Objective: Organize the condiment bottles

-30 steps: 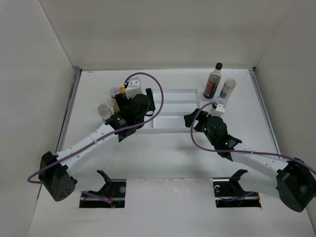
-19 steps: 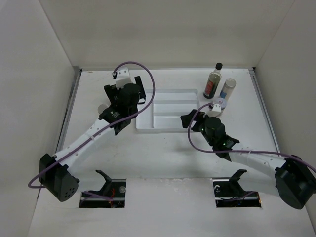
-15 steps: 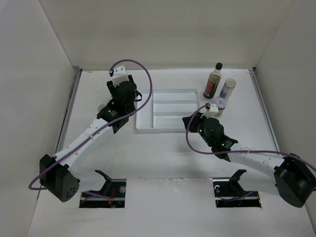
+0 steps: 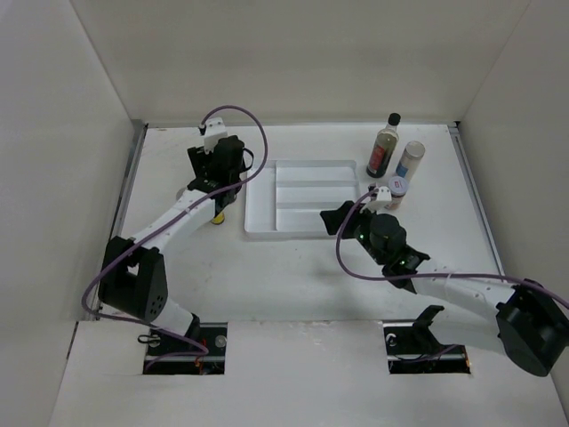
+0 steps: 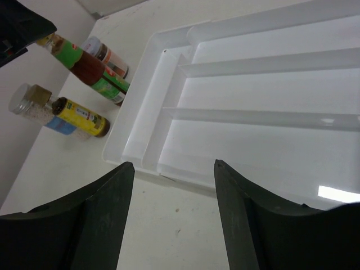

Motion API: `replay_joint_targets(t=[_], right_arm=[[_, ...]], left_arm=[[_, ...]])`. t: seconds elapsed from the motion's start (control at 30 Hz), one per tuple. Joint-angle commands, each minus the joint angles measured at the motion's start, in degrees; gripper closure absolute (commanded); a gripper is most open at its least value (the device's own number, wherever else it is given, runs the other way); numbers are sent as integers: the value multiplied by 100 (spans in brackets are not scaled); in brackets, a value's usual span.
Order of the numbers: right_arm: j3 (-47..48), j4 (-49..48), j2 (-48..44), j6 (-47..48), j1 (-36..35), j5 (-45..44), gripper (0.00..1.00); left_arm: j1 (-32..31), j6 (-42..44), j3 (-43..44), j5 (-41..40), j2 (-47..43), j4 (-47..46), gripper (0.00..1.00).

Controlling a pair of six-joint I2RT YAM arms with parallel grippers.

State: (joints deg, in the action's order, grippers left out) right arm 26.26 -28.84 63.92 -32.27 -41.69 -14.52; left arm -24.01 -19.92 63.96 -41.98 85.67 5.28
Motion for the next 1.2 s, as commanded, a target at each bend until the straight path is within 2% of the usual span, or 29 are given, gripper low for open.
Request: replay_joint_targets(t=[0.0, 0.3, 0.5, 0.57, 0.9, 1.17], right_arm=[[19, -412, 103, 89, -10, 143, 35], [72, -438, 235, 177, -27, 160, 34], [98, -447, 340, 195, -27, 160, 34], [90, -491, 384, 195, -27, 160, 33], [81, -491, 437, 204, -10, 160, 33], [55, -526, 402, 186, -1, 160, 32]], left_arm=[[111, -56, 397, 181, 81, -299, 29], [323, -187, 512, 480, 635, -405, 47], [323, -214, 459, 348, 495, -422, 70], [296, -214, 477, 304, 337, -475, 75], [112, 94, 1179, 304, -164, -862, 80], [-257, 173, 1662, 295, 195, -1081, 81]])
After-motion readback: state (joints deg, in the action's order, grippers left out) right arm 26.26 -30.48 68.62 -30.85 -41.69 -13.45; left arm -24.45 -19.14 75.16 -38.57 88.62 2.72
